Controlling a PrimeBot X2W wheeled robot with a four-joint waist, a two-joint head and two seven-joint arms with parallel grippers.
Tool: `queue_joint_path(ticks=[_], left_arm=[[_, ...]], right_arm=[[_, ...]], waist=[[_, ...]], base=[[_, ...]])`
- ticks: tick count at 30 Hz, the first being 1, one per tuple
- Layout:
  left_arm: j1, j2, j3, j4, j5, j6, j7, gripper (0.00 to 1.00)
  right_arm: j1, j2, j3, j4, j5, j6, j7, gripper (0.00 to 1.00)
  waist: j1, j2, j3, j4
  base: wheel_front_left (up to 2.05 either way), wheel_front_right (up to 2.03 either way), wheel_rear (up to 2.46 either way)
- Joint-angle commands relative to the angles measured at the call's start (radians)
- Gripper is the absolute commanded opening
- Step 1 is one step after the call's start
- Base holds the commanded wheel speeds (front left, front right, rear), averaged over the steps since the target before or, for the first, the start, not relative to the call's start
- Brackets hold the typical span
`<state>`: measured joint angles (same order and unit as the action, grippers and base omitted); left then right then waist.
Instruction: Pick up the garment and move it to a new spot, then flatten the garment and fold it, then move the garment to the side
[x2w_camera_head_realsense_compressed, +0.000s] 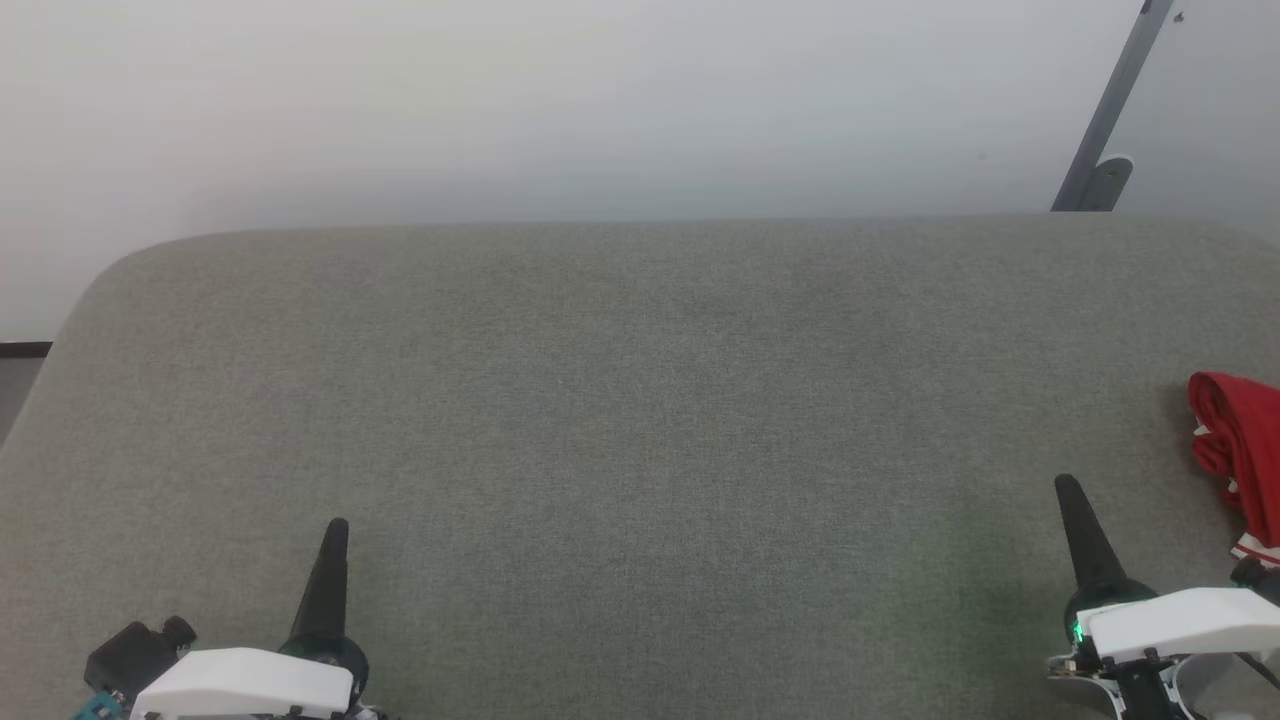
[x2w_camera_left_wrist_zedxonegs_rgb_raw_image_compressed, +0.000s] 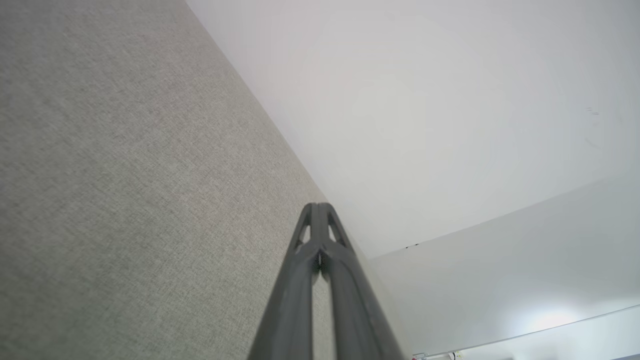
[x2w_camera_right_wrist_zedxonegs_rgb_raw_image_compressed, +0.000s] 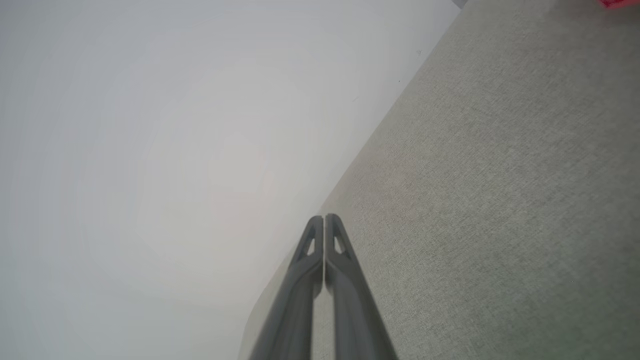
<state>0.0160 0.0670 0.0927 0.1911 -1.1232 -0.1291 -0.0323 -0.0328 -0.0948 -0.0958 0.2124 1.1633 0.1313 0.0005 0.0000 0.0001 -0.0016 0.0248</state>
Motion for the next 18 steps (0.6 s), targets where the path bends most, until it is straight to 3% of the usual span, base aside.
queue_joint_path(ticks=[1,18], left_arm=[[-0.024,0.005,0.001,-0.004,-0.031,-0.001,0.008,0.0],[-0.06,0.001,0.003,0.016,-0.189,-0.002,0.051,0.0]], right_arm=[[-0.025,0.001,-0.002,-0.003,0.029,0.0,0.009,0.0],[-0.043,0.016,-0.008,0.008,0.171,0.0,0.045,0.0]], waist=[[0.0,-0.0001,0.0,-0.001],[0.0,-0.0001,0.001,-0.007]], base=[[0.0,0.0,0.0],[0.0,0.0,0.0]])
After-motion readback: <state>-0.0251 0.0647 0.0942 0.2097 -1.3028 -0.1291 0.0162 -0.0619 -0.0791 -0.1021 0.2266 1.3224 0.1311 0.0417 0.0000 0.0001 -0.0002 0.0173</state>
